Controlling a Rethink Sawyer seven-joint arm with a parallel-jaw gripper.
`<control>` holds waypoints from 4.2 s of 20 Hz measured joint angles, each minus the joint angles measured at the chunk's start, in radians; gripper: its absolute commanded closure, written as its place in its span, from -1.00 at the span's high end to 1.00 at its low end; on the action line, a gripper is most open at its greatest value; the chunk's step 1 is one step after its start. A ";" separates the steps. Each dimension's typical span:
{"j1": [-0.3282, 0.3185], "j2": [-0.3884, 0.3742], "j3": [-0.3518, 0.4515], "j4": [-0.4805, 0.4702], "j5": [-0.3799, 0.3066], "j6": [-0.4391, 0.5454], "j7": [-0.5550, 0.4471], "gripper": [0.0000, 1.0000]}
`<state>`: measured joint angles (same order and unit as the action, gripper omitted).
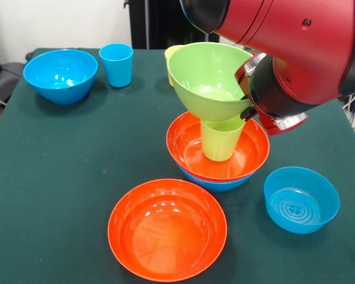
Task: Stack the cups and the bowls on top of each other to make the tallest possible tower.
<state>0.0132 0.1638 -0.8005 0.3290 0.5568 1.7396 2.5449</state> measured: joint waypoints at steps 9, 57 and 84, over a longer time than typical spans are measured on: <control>0.001 0.000 0.004 0.000 0.000 0.000 0.000 -1.00; 0.018 0.004 0.004 -0.015 0.000 0.000 0.000 -1.00; -0.003 0.044 -0.044 -0.132 0.047 0.000 0.000 -1.00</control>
<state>0.0098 0.2076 -0.8442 0.1973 0.6040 1.7396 2.5449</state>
